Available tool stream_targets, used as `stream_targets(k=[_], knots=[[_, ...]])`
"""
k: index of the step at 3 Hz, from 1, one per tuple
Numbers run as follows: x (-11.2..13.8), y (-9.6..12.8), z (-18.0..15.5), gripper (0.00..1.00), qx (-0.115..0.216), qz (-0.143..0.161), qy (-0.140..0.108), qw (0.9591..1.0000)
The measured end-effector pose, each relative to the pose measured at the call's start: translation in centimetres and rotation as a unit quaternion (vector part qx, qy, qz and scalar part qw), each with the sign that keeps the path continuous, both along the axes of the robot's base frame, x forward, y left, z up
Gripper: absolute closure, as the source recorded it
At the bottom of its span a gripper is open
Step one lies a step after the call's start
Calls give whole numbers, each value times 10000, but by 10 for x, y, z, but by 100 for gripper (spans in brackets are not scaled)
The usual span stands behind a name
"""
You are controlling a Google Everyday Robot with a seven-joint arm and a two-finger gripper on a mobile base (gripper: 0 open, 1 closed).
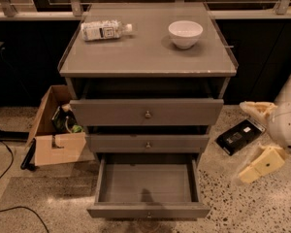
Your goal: Close bottom drawer
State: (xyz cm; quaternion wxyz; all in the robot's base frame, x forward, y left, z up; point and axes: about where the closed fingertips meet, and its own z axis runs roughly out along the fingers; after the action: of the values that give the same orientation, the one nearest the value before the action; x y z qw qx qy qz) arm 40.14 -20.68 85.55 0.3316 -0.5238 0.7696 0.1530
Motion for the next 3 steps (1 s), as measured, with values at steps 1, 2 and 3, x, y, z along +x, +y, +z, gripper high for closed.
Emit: stream_targets(k=[1,2,3], knots=[[-15,-14,-34,0,343,-405,62,9986],[-23,-25,-54,0,595,-653,39,9961],[-31,-32,-84,0,586,-791,141,9950]])
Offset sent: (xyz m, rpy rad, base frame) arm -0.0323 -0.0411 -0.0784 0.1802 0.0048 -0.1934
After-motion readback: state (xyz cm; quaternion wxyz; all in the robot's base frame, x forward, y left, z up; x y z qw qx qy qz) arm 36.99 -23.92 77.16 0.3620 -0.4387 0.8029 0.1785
